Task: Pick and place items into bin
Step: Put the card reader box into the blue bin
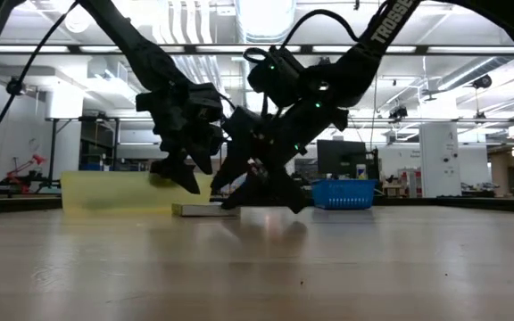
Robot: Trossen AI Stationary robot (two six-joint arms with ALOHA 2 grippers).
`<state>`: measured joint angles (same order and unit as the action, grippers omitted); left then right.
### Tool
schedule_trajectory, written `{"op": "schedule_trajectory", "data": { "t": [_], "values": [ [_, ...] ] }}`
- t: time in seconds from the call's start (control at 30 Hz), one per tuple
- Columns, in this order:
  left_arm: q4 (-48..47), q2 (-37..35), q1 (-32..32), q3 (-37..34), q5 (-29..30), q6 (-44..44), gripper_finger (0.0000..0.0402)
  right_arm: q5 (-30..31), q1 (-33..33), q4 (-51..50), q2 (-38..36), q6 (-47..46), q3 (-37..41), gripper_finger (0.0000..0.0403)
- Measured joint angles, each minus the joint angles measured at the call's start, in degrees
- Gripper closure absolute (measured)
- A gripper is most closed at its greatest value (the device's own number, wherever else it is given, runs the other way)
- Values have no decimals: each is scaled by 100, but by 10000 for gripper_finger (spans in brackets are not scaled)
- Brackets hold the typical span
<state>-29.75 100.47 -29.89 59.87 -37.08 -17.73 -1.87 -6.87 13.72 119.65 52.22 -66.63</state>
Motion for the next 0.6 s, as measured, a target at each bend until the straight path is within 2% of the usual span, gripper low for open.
{"op": "schedule_trajectory", "data": {
  "t": [0.43,0.6],
  "values": [
    [22,2,66,39,57,-22,191,19,-9,-808,-58,-108,-22,202],
    [-1,-81,66,126,-33,-166,191,24,-9,-885,-82,-441,-53,202]
  ]
}}
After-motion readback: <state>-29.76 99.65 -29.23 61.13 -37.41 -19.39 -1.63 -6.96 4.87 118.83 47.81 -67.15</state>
